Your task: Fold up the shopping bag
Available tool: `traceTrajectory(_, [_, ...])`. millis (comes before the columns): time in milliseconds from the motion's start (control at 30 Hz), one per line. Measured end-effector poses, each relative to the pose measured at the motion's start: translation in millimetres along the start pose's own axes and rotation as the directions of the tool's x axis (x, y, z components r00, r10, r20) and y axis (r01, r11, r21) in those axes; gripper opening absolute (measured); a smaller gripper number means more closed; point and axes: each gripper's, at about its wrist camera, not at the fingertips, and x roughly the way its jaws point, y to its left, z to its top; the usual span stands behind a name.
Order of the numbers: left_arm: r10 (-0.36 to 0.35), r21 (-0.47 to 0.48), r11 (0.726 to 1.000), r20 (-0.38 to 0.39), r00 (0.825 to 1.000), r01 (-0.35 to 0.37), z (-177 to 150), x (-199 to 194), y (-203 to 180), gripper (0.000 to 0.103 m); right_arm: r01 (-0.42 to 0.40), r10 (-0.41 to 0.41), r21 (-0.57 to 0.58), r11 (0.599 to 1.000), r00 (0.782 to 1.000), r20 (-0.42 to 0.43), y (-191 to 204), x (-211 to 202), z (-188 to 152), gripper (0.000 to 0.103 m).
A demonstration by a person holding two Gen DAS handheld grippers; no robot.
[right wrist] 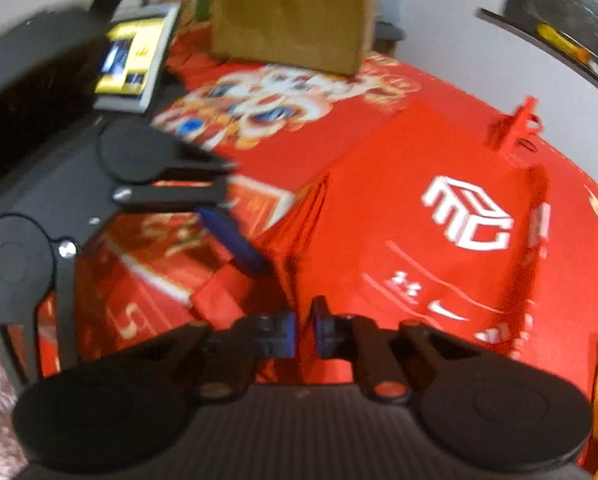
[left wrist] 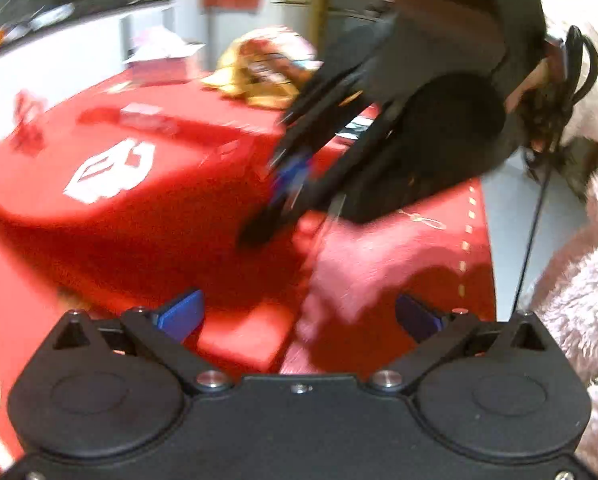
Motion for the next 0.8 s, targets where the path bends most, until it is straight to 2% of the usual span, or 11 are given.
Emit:
traceTrajectory(100, [0.002, -0.184, 0.983, -0.008, 1.0, -0.004, -9.8, -2.9, 18.4, 0.103, -0.026, 0.009, 0.178, 0.984, 0.995, 0.097, -26.7, -19.0, 2.4, 0.005])
traceTrajectory(233, [-0.007, -0.39, 0.921, -0.015, 1.0, 0.001, -17.6, 0.9, 33.1, 0.102, -0.075, -0.01, 0.32, 0.944, 0.967, 0.255, -49.9, -52.5, 10.3, 0.005])
traceTrajectory(333, [-0.067, -0.548, 0.833, 0.028, 0.997, 0.071, -19.6, 5.1, 46.0, 0.103, -0.095, -0.031, 0.359, 0.928, 0.944, 0.33, -60.7, -72.9, 17.0, 0.005])
traceTrajectory(433, [-0.115, -0.677, 0.724, 0.069, 0.991, 0.131, -17.8, 12.0, 60.7, 0.103, -0.101, -0.039, 0.378, 0.92, 0.937, 0.346, -68.0, -78.4, 18.1, 0.005])
traceTrajectory(500, [-0.118, -0.73, 0.667, 0.091, 0.989, 0.147, -15.9, 17.9, 69.4, 0.103, -0.105, -0.039, 0.389, 0.915, 0.937, 0.347, -70.6, -79.2, 16.4, 0.005])
traceTrajectory(533, [-0.109, -0.742, 0.654, 0.098, 0.989, 0.146, -14.3, 20.5, 72.0, 0.103, -0.111, -0.032, 0.392, 0.913, 0.939, 0.342, -70.9, -77.7, 15.5, 0.005])
traceTrajectory(600, [-0.094, -0.746, 0.652, 0.098, 0.991, 0.136, -10.4, 25.1, 73.8, 0.103, -0.119, -0.023, 0.396, 0.91, 0.941, 0.337, -68.7, -75.5, 12.5, 0.005])
traceTrajectory(800, [-0.059, -0.729, 0.677, 0.086, 0.995, 0.103, 8.8, 44.6, 74.8, 0.102, -0.157, 0.013, 0.393, 0.906, 0.938, 0.346, -61.9, -76.6, 12.3, 0.005])
